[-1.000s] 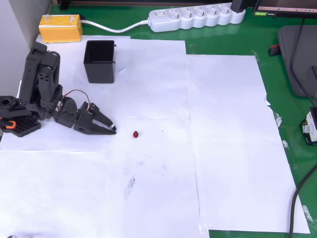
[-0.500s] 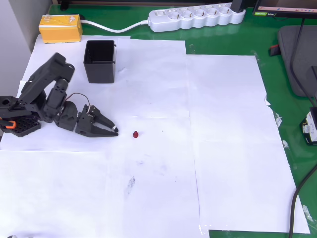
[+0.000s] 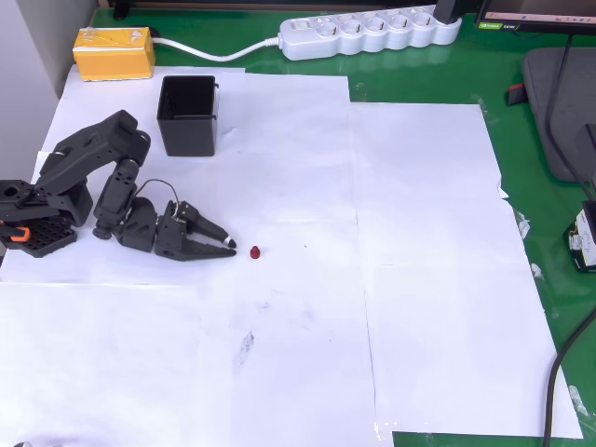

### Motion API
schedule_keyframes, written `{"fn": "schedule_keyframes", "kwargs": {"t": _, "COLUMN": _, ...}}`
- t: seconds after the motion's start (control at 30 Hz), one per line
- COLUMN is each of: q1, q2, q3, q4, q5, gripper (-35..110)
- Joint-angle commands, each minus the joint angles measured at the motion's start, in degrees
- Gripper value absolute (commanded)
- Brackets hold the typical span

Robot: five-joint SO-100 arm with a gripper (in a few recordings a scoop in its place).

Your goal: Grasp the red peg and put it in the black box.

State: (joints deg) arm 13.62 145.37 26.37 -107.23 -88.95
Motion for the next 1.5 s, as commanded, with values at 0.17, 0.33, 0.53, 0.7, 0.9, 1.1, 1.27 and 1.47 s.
{"fn": "schedule_keyframes", "kwargs": {"t": 0.17, "q1": 2.4, "q2": -5.2, "q3": -4.2, "q4": 2.9, "q5": -0.4, "gripper": 0}}
{"fn": "schedule_keyframes", "kwargs": {"t": 0.33, "q1": 0.8, "q2": -12.0, "q3": -6.6, "q4": 12.5, "q5": -2.1, "gripper": 2}}
{"fn": "schedule_keyframes", "kwargs": {"t": 0.53, "q1": 1.1, "q2": -9.5, "q3": -5.0, "q4": 9.2, "q5": -2.0, "gripper": 5}}
{"fn": "schedule_keyframes", "kwargs": {"t": 0.7, "q1": 1.1, "q2": -7.2, "q3": -2.3, "q4": 7.1, "q5": -1.8, "gripper": 8}}
{"fn": "schedule_keyframes", "kwargs": {"t": 0.9, "q1": 1.4, "q2": -7.6, "q3": 0.4, "q4": 9.4, "q5": -1.8, "gripper": 19}}
{"fn": "schedule_keyframes", "kwargs": {"t": 1.1, "q1": 1.5, "q2": -7.7, "q3": 1.2, "q4": 10.0, "q5": -2.0, "gripper": 30}}
{"fn": "schedule_keyframes", "kwargs": {"t": 1.27, "q1": 1.5, "q2": -8.2, "q3": 1.1, "q4": 10.4, "q5": -1.9, "gripper": 42}}
{"fn": "schedule_keyframes", "kwargs": {"t": 1.47, "q1": 1.4, "q2": -8.4, "q3": 1.2, "q4": 11.1, "q5": -1.7, "gripper": 44}}
